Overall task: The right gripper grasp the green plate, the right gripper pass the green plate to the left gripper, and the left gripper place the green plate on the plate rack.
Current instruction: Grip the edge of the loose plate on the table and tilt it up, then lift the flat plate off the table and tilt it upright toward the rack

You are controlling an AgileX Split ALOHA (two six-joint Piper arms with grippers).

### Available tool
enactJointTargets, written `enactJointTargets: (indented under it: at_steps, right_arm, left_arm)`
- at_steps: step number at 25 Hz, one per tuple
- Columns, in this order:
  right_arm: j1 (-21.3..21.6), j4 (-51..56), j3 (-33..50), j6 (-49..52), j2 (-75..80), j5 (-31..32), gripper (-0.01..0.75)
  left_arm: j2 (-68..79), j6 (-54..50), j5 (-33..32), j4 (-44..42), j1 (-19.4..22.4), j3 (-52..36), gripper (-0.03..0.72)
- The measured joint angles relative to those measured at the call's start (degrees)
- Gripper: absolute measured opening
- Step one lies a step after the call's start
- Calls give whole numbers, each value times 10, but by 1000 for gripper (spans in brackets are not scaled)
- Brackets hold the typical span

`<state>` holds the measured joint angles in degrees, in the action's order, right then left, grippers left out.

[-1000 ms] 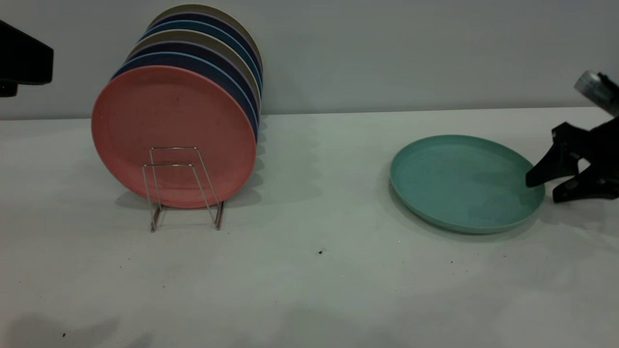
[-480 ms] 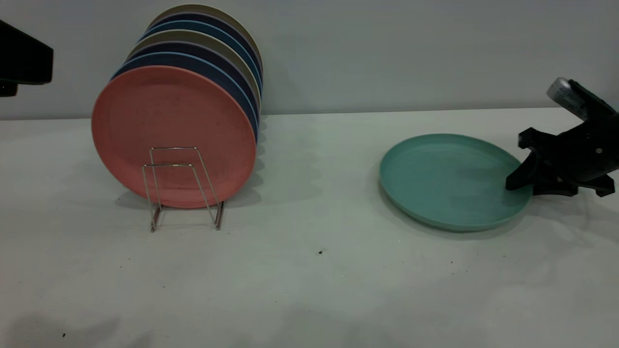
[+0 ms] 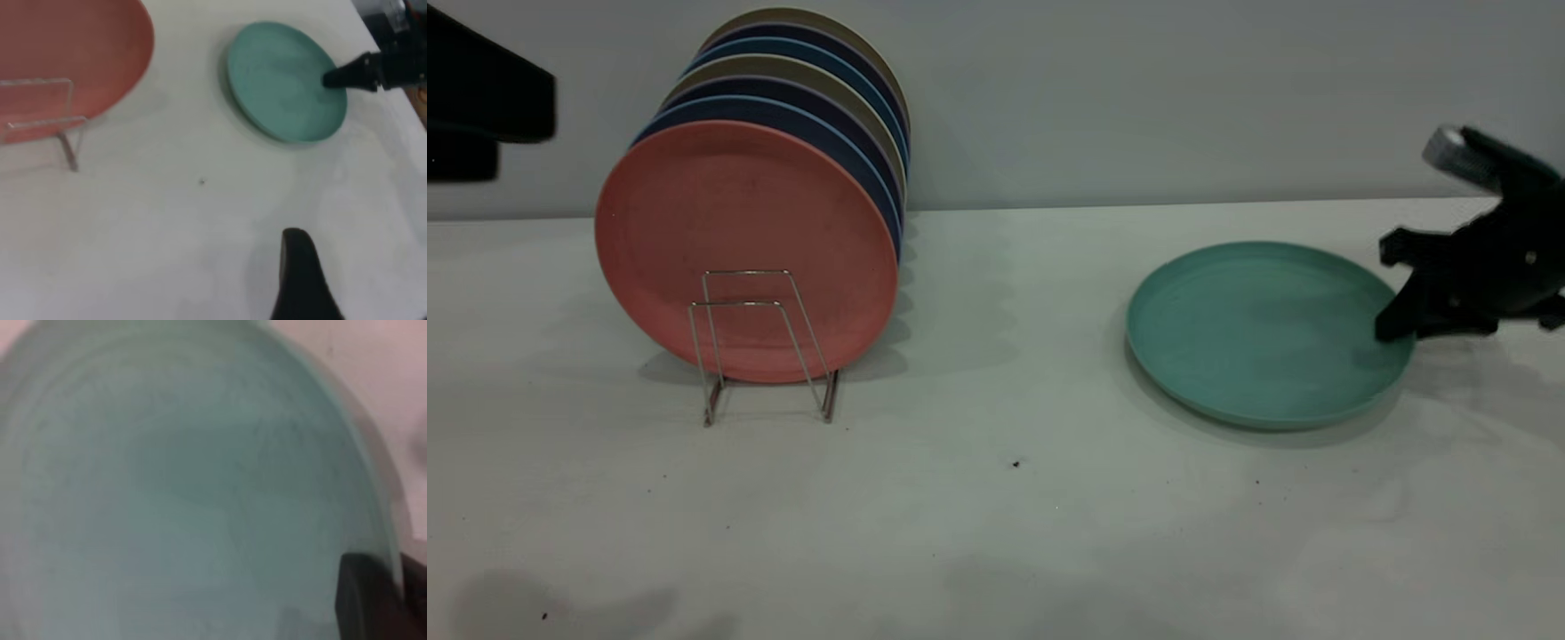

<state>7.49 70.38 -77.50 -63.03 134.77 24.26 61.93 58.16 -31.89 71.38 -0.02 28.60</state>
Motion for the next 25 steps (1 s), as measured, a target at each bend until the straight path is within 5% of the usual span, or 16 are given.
enactJointTargets:
  at_steps: [14, 25]
  right_arm:
    - [-35, 40, 2, -14, -27, 172, 15]
    - [-117, 1, 2, -25, -64, 237, 15]
  left_arm:
    - [242, 232, -65, 259, 0, 4, 454]
    - [335, 248, -108, 286, 0, 11, 454]
